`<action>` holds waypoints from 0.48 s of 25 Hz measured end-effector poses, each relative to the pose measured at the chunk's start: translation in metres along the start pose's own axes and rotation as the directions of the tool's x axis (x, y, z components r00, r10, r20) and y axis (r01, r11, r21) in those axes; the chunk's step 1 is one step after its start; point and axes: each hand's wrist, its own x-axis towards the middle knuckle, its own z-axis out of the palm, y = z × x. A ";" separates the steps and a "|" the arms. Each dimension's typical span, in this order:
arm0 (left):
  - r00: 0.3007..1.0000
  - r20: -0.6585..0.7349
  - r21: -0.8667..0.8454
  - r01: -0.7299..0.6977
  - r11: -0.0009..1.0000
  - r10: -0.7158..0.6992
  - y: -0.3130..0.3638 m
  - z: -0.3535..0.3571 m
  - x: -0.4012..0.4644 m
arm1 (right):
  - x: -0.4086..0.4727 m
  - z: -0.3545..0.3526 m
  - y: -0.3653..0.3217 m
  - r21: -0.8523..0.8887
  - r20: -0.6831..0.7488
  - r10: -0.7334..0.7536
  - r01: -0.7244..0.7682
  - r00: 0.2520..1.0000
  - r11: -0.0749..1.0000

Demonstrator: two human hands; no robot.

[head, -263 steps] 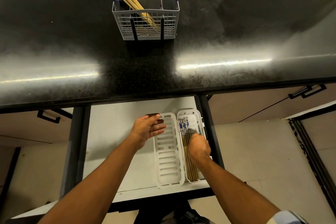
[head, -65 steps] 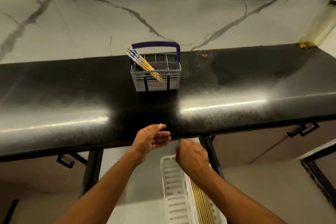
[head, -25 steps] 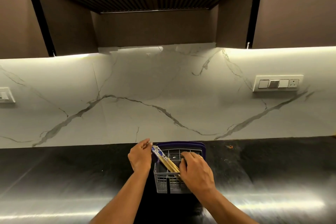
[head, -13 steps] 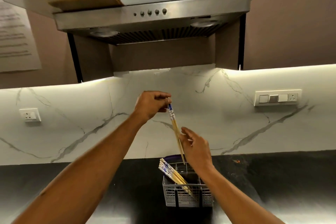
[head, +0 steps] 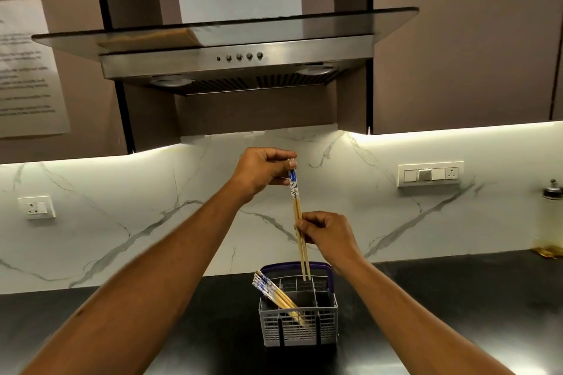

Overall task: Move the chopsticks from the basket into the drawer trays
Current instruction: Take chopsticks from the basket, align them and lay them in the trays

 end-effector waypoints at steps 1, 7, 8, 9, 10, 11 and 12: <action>1.000 0.014 -0.009 0.010 1.000 -0.010 -0.004 0.003 -0.004 | -0.006 -0.005 0.002 0.012 0.045 0.037 -0.038 0.998 0.999; 0.974 0.139 -0.190 0.206 0.960 -0.181 -0.060 0.043 -0.057 | -0.065 -0.047 0.044 0.003 0.184 0.326 -0.332 0.927 0.943; 0.964 0.145 -0.238 0.252 0.938 -0.223 -0.076 0.057 -0.074 | -0.081 -0.054 0.057 -0.016 0.189 0.357 -0.361 0.915 0.932; 0.952 0.155 -0.281 0.297 0.913 -0.262 -0.093 0.072 -0.091 | -0.099 -0.060 0.072 -0.030 0.196 0.386 -0.388 0.901 0.921; 0.937 0.172 -0.321 0.345 0.882 -0.303 -0.113 0.089 -0.111 | -0.119 -0.066 0.090 -0.038 0.197 0.424 -0.425 0.884 0.904; 0.916 0.197 -0.357 0.398 0.845 -0.349 -0.134 0.106 -0.133 | -0.142 -0.072 0.109 -0.053 0.189 0.471 -0.470 0.861 0.881; 0.888 0.230 -0.383 0.459 0.802 -0.399 -0.154 0.122 -0.156 | -0.166 -0.076 0.128 -0.070 0.180 0.527 -0.523 0.831 0.849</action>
